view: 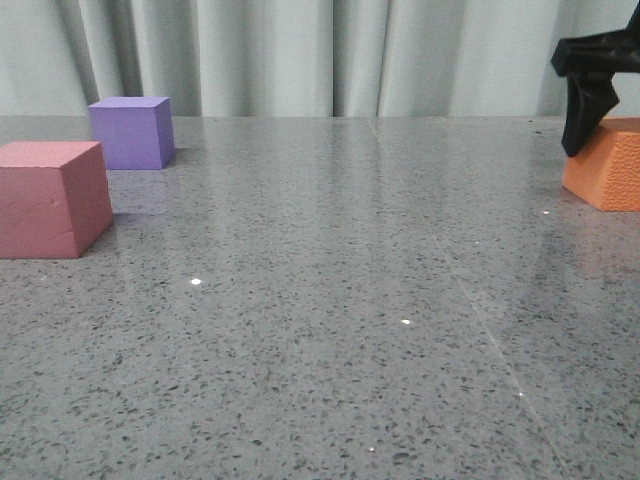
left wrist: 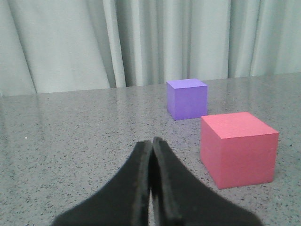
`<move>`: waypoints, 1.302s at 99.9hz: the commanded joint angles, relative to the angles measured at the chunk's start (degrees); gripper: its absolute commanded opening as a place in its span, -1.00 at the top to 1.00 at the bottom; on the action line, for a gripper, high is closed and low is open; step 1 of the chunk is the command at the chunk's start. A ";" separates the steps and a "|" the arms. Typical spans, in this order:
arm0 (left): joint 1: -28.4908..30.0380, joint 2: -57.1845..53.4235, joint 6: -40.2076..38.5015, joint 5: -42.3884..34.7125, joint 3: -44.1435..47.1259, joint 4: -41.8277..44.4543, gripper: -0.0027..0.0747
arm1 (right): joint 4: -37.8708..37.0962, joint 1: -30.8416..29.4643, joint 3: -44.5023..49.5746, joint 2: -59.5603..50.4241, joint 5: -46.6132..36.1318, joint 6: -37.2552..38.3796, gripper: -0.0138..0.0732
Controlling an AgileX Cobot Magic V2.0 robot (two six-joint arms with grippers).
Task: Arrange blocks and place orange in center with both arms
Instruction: 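Lower the right gripper over the orange cube and close on it, then carry the orange cube with the right gripper to the table center, lower it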
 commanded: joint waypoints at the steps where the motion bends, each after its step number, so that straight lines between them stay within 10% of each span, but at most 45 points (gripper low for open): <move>1: 0.18 -1.86 -0.49 -4.35 3.23 -0.38 0.98 | -0.17 -0.33 -1.80 -1.39 -1.84 -0.54 -0.66; 35: 0.18 -1.86 -0.49 -4.35 3.23 -0.38 0.98 | 0.68 -0.22 -3.40 -0.81 1.26 -0.54 0.24; 130: 0.18 -1.86 -0.49 -4.35 3.23 -0.38 0.98 | 0.04 30.11 -35.35 15.92 8.24 18.49 0.26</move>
